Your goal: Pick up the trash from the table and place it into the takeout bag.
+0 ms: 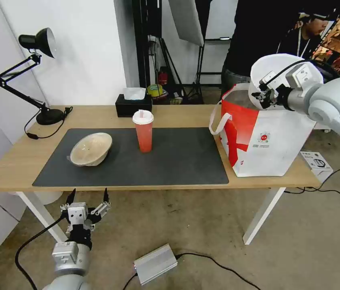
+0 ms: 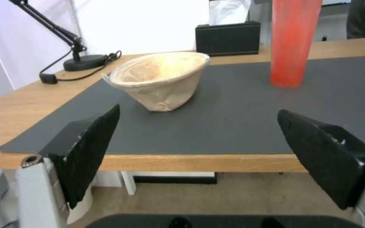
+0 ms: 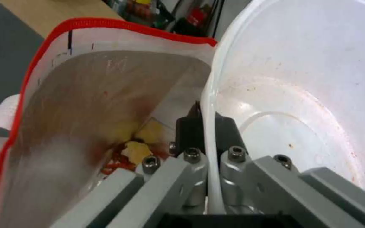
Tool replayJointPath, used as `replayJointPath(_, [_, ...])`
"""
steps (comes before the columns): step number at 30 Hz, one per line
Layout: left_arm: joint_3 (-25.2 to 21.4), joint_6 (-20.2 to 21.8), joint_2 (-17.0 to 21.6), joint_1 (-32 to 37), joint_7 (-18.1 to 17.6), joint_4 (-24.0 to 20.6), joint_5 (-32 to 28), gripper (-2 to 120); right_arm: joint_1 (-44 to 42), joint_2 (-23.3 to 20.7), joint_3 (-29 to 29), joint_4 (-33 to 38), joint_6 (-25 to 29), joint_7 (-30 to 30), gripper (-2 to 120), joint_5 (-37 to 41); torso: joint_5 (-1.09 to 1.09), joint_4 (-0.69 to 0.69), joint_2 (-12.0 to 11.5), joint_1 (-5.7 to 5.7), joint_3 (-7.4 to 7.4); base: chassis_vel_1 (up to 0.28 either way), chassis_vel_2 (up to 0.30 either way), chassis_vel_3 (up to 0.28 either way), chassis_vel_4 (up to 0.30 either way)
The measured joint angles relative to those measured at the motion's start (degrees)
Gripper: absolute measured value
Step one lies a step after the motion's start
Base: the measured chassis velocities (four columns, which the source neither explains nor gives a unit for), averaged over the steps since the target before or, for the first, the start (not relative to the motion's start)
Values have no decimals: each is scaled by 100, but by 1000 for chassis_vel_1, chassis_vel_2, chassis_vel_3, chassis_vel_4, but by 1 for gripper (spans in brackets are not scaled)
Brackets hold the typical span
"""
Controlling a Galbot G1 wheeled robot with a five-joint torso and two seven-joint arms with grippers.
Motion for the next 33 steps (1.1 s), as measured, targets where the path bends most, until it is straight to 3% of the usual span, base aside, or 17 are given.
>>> replayJointPath(14, [16,1,-27,-14,0,19,20,100,27,-57,-6,188,-109,-48,0,115,0,0,0,0,0,0,0,0,0])
replayJointPath(21, [24,2,-37,-23,2,36,30,100,131,-146,-6,232,-128,-513,0,75,0,0,0,0,0,0,0,0,0])
replayJointPath(33, [34,2,-40,-33,2,65,32,100,147,-205,8,222,-128,-752,0,-9,0,0,0,0,0,0,0,0,0])
